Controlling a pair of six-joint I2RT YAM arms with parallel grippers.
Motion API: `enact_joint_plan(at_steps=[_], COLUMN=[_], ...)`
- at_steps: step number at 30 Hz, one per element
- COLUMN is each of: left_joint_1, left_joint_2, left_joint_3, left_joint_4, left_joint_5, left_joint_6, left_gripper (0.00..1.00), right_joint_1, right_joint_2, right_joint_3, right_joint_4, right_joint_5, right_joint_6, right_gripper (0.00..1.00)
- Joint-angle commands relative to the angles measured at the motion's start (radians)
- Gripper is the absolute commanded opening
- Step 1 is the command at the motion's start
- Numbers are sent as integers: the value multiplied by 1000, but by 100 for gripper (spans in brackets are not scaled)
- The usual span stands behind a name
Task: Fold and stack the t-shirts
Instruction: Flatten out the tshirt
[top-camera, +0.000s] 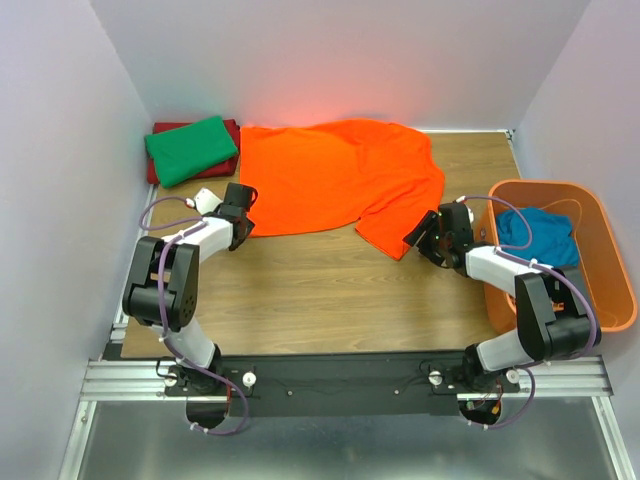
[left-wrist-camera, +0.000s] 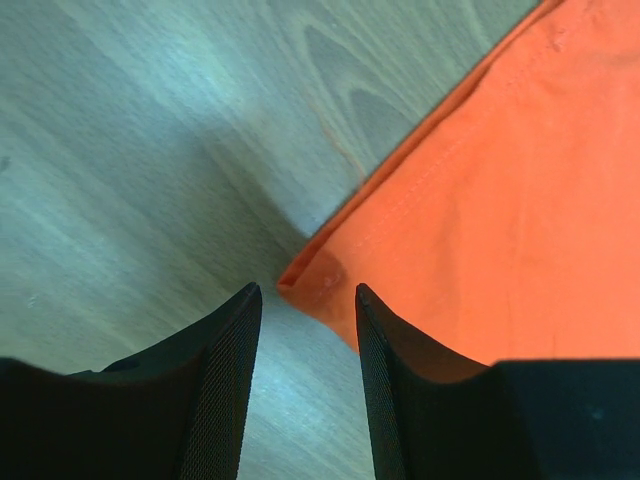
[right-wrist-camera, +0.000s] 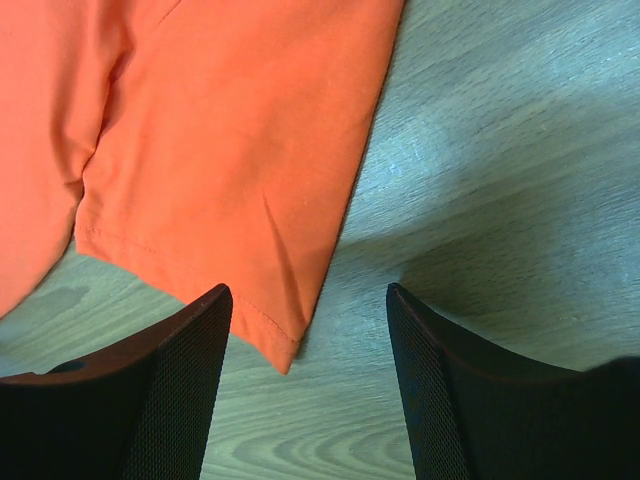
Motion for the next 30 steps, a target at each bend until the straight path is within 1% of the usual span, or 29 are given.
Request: enact_joint_plan(at_steps=[1, 6, 15, 18, 19, 21, 22, 23, 24, 27, 30], left_joint_1=[-4, -5, -27, -27, -27, -27, -27, -27, -22, -1, 22], left_joint_2=[-53, -48, 35, 49, 53, 56, 56, 56, 58, 50, 24], left_joint_3=[24, 13, 53, 58, 56, 53, 50, 48, 47, 42, 33], left_joint_4=[-74, -74, -46, -34, -34, -34, -32, -32, -29, -20, 0], left_joint_5=[-90, -76, -42, -33, -33, -36, -40, -42, -40, -39, -39], left_joint_6=[-11, -18, -15, -10, -8, -5, -4, -1, 10, 19, 47], left_gripper=[50, 50, 49, 42, 36, 32, 27, 24, 15, 0, 0], right_joint_1=[6, 7, 6, 7, 6, 7, 7, 6, 9, 23, 73], right_joint_2=[-5, -14, -27, -17, -11, -2, 9, 16, 24, 50, 82], right_joint_3=[4, 1, -7, -2, 1, 7, 12, 15, 19, 31, 60], right_joint_4=[18, 20, 18, 18, 17, 17, 17, 15, 14, 11, -11], right_joint_5=[41, 41, 49, 47, 43, 41, 44, 44, 46, 63, 107], right_joint_6=[3, 9, 1, -5, -19, -28, -37, -42, -46, -54, -75], right_gripper=[70, 70, 70, 70, 70, 70, 70, 70, 70, 70, 67])
